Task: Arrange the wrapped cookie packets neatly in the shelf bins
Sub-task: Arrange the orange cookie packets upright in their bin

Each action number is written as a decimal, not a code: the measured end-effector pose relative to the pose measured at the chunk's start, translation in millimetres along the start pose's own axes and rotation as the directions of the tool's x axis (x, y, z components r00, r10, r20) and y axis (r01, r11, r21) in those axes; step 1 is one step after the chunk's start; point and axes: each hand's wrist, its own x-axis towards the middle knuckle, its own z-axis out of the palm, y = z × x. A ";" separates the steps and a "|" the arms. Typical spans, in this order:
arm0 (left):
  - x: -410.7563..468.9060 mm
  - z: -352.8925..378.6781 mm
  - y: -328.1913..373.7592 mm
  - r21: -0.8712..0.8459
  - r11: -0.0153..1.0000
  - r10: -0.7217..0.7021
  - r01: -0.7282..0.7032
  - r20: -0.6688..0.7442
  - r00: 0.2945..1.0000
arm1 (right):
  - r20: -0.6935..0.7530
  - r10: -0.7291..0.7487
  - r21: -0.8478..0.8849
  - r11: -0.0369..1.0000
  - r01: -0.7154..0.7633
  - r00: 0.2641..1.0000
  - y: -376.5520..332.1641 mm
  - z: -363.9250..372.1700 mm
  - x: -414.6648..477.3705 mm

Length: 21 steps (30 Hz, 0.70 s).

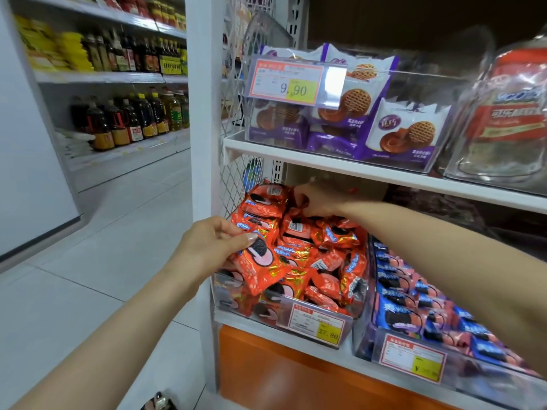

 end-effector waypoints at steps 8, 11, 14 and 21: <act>-4.0 -4.4 0.5 0.006 1.000 -0.007 0.007 -0.027 1.000 | 0.029 0.007 -0.037 0.999 -0.006 1.000 1.5 0.1 -5.0; -3.5 -4.0 0.7 0.002 1.000 -0.011 0.011 -0.025 1.000 | -0.044 -0.051 -0.040 0.998 0.049 0.998 -4.0 -0.6 -9.9; -1.9 -1.4 1.0 -0.012 1.000 -0.010 0.010 -0.018 1.000 | -0.012 -0.050 -0.081 0.996 0.049 0.999 -8.6 5.8 -12.1; 0.4 4.0 2.1 -0.007 1.000 0.001 -0.001 0.001 1.000 | 0.010 0.061 0.027 0.998 -0.061 0.998 -10.9 7.0 -6.0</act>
